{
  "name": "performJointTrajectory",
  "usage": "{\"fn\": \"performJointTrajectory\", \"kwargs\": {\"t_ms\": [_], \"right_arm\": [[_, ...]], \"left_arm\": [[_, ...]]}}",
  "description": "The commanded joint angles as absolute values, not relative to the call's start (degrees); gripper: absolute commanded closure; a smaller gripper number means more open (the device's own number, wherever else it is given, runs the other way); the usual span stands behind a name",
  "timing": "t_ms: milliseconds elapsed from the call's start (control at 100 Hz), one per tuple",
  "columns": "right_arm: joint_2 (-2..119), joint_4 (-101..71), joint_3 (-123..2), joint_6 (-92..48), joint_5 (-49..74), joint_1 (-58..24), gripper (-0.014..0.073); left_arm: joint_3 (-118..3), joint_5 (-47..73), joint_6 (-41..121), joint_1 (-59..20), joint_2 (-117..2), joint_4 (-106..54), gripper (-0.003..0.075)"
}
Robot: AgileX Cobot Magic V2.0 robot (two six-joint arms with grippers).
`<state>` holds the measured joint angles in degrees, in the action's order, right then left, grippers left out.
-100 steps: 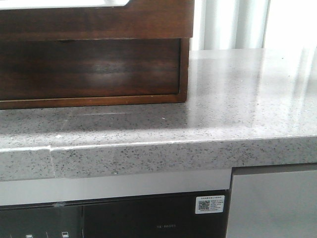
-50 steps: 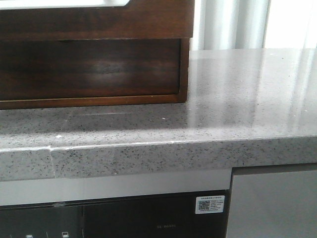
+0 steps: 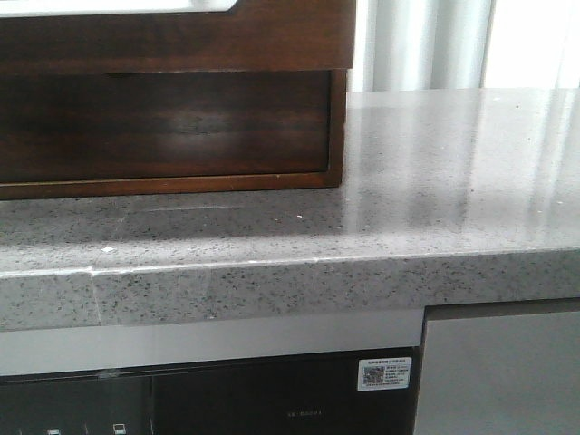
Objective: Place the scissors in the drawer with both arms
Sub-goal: 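Carry the scissors into the open drawer and open the right gripper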
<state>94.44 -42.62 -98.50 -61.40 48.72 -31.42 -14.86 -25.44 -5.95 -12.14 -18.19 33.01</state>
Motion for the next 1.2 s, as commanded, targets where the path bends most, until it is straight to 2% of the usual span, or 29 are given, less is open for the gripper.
{"fn": "performJointTrajectory", "kwargs": {"t_ms": [0, 360, 430, 590, 650, 1039, 1109, 1189], "right_arm": [[93.3, -44.9, -100.1, -62.0, 45.3, -31.5, 0.0666], [95.1, -44.8, -100.1, -62.0, 45.3, -31.5, 0.0654], [95.1, -44.3, -100.1, -62.0, 45.3, -31.5, 0.0591], [95.4, -44.3, -100.1, -62.0, 45.3, -31.5, 0.0352], [95.4, -44.3, -100.1, -62.0, 45.3, -31.5, 0.0326], [93.3, -44.3, -100.1, -61.9, 47.7, -31.5, 0.0329], [91.8, -44.3, -100.1, -61.9, 47.5, -31.0, 0.0371], [89.8, -44.3, -100.1, -61.8, 47.5, -30.4, 0.0476]], "left_arm": [[-16.8, -28.5, -6.5, -12.2, -18.6, 31.2, 0.0417], [-16.8, -28.5, -6.5, -12.2, -18.6, 31.2, 0.0417], [-16.8, -28.5, -6.5, -12.2, -18.6, 31.2, 0.0417], [-16.8, -28.5, -6.5, -12.2, -18.6, 31.2, 0.0417], [-16.8, -28.5, -6.5, -12.2, -18.6, 31.2, 0.0417], [-16.8, -28.5, -6.6, -12.2, -18.0, 31.2, 0.0422], [-16.8, -28.5, -6.7, -12.2, -16.8, 31.2, 0.0449], [-16.8, -28.2, -7.8, -12.2, -14.6, 31.2, 0.0508]]}}
